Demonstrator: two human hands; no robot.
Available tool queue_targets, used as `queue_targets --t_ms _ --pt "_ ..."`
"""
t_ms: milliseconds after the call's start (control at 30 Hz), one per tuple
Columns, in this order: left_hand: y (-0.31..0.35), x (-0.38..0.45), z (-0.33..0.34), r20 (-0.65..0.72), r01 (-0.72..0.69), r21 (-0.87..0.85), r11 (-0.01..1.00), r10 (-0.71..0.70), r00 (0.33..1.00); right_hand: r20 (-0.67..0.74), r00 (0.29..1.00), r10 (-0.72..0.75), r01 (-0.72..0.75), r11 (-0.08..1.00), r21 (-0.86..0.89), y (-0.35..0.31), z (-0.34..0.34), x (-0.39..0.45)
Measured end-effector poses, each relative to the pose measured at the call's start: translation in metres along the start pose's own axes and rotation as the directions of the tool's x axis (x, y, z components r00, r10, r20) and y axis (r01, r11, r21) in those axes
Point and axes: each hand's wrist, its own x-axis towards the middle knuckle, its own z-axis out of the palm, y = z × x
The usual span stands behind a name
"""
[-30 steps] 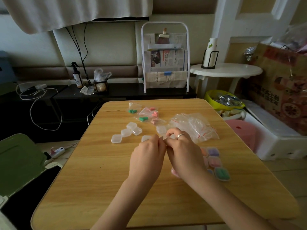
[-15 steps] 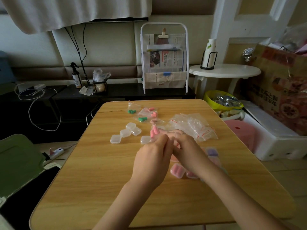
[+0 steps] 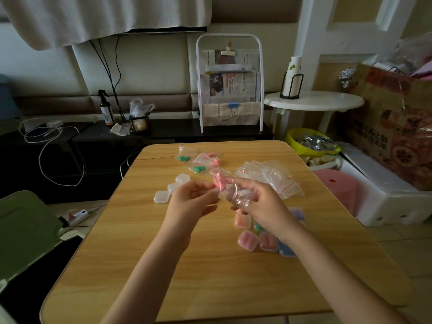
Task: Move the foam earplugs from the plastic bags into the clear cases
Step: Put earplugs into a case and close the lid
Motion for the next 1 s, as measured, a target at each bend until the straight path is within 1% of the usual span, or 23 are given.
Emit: queue_targets --t_ms 100,233,300,400,467,600,733,867,933,1000 --pt "-0.001 0.001 0.002 -0.011 -0.026 0.065 0.998 0.026 1.000 -0.023 1.000 0.018 -0.018 1.000 -0.001 0.001 0.001 0.000" --pt "-0.004 -0.002 0.006 -0.008 -0.143 0.217 0.966 0.148 0.989 -0.028 0.997 0.065 -0.064 0.998 0.014 0.005 0.003 0.002" --pt "-0.005 -0.002 0.007 0.004 -0.170 0.245 0.954 0.174 0.985 -0.029 0.998 0.064 -0.064 0.998 0.006 0.006 0.003 0.003" --pt "-0.007 -0.001 0.008 0.010 -0.174 0.216 0.961 0.176 0.984 -0.083 0.997 0.008 -0.011 0.999 -0.034 0.006 0.000 0.005" --pt "-0.006 0.000 0.008 -0.004 -0.146 0.181 0.973 0.149 0.989 -0.107 0.994 -0.019 0.013 0.998 -0.058 0.006 -0.002 0.005" --pt "-0.003 0.001 0.007 -0.050 -0.075 0.069 0.995 0.079 0.996 -0.138 0.990 -0.009 0.004 0.999 -0.036 0.006 -0.006 0.005" --pt "-0.002 -0.001 0.006 0.005 -0.077 0.054 0.996 0.076 0.997 -0.094 0.995 -0.031 0.020 0.993 -0.115 0.007 -0.002 0.003" --pt "-0.003 0.000 0.006 -0.018 -0.068 0.017 0.998 0.069 0.997 -0.057 0.998 -0.031 0.023 0.991 -0.135 0.012 0.003 0.004" --pt "-0.003 0.000 0.005 -0.011 -0.045 -0.028 0.999 0.045 0.999 -0.041 0.999 -0.028 0.022 0.989 -0.144 0.011 0.004 0.003" --pt "-0.004 0.001 0.004 0.001 -0.024 -0.034 0.999 0.024 1.000 -0.021 1.000 -0.011 0.008 0.988 -0.155 0.010 0.004 0.003"
